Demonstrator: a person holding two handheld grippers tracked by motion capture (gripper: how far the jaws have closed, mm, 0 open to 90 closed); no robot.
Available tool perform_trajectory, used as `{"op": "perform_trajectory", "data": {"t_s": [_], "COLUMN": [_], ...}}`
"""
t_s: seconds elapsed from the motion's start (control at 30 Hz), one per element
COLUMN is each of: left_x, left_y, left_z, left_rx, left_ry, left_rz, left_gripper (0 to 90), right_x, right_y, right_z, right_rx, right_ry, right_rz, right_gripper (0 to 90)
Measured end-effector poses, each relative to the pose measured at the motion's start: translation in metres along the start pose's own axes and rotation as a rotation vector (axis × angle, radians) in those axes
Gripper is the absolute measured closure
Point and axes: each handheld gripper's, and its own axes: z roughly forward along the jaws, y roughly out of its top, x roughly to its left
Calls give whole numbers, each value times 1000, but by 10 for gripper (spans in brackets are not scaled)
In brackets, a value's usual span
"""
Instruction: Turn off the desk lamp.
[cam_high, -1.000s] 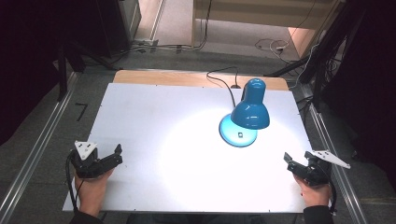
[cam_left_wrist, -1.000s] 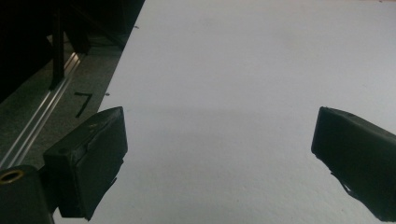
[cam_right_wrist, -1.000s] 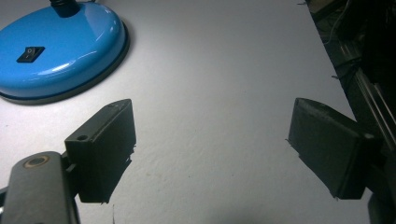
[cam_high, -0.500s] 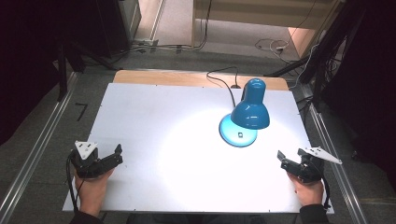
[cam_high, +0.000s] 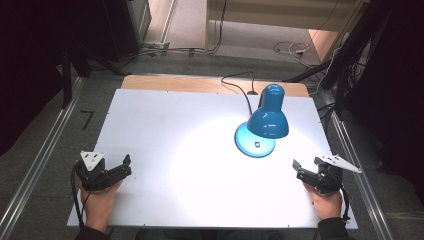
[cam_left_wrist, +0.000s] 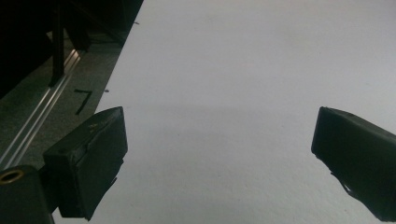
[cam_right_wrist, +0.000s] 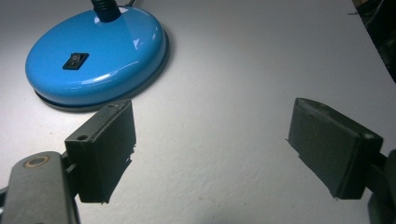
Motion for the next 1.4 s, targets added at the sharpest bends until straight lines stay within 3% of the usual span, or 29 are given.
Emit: {"op": "perform_trajectory", "data": {"t_s": [1.4], "left_x": [1], "left_y": [0], "left_z": [1], "left_rx": [8], "left_ry": [3], "left_rz": [-10], "left_gripper": [47], "right_x": [26], "right_y": [12], "right_z": [18], "right_rx": [3], "right_ry": [73], "right_rz": [-56], "right_gripper": [139]}}
